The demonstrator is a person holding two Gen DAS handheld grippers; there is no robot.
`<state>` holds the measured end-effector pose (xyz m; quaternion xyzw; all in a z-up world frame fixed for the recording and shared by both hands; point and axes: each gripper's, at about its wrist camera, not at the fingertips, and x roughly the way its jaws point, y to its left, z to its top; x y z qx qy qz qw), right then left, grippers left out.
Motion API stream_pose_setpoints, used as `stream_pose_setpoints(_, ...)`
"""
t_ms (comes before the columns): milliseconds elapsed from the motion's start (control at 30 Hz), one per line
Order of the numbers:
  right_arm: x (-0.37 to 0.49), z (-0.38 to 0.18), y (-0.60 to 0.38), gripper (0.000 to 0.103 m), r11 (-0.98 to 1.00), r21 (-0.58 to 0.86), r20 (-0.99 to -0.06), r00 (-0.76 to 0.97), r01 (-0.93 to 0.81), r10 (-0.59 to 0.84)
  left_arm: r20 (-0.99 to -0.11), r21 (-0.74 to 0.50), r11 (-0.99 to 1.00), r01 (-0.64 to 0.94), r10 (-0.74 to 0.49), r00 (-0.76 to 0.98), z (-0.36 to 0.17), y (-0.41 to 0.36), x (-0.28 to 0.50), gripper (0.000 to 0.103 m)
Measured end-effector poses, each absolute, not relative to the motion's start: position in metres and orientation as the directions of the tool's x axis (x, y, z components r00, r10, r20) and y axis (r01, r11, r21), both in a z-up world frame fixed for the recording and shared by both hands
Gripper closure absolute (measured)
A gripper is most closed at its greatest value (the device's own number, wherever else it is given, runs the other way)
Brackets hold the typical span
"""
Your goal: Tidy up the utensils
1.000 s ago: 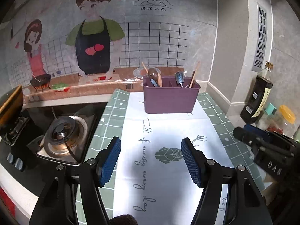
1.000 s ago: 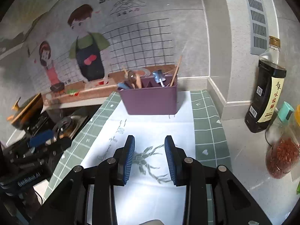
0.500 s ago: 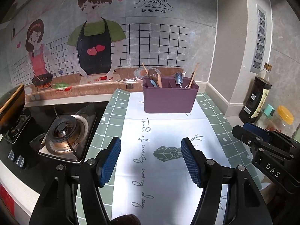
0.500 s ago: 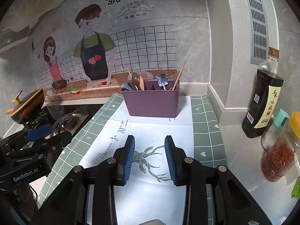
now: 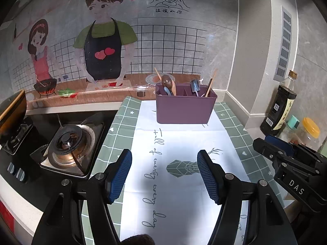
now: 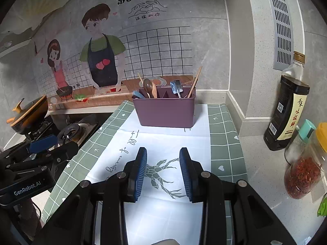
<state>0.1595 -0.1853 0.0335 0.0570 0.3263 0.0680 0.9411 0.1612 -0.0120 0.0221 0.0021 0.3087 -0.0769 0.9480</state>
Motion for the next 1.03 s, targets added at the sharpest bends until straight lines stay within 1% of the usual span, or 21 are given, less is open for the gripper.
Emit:
stream_pose_setpoints(500, 0.164, 0.033, -0.19, 0.071, 0.984, 0.156, -0.609, 0.777, -0.082, 0.161, -0.594, -0.044, 0.988, 0.146, -0.143, 0.792, 0.02, -0.016, 0.166, 0.036)
stream_pose_setpoints(700, 0.164, 0.034, -0.189, 0.071, 0.984, 0.156, -0.608, 0.777, -0.083, 0.162, -0.6, -0.024, 0.989, 0.143, -0.128, 0.79, 0.016, -0.02, 0.166, 0.036)
stream_pose_setpoints(900, 0.165, 0.033, -0.191, 0.071, 0.985, 0.151, -0.608, 0.778, -0.082, 0.158, -0.616, -0.048, 0.99, 0.133, -0.134, 0.776, 0.012, -0.019, 0.17, 0.036)
stream_pose_setpoints(1033, 0.165, 0.032, -0.193, 0.071, 0.984, 0.156, -0.611, 0.775, -0.081, 0.161, -0.603, -0.041, 0.993, 0.114, -0.116, 0.789, 0.012, -0.018, 0.168, 0.036)
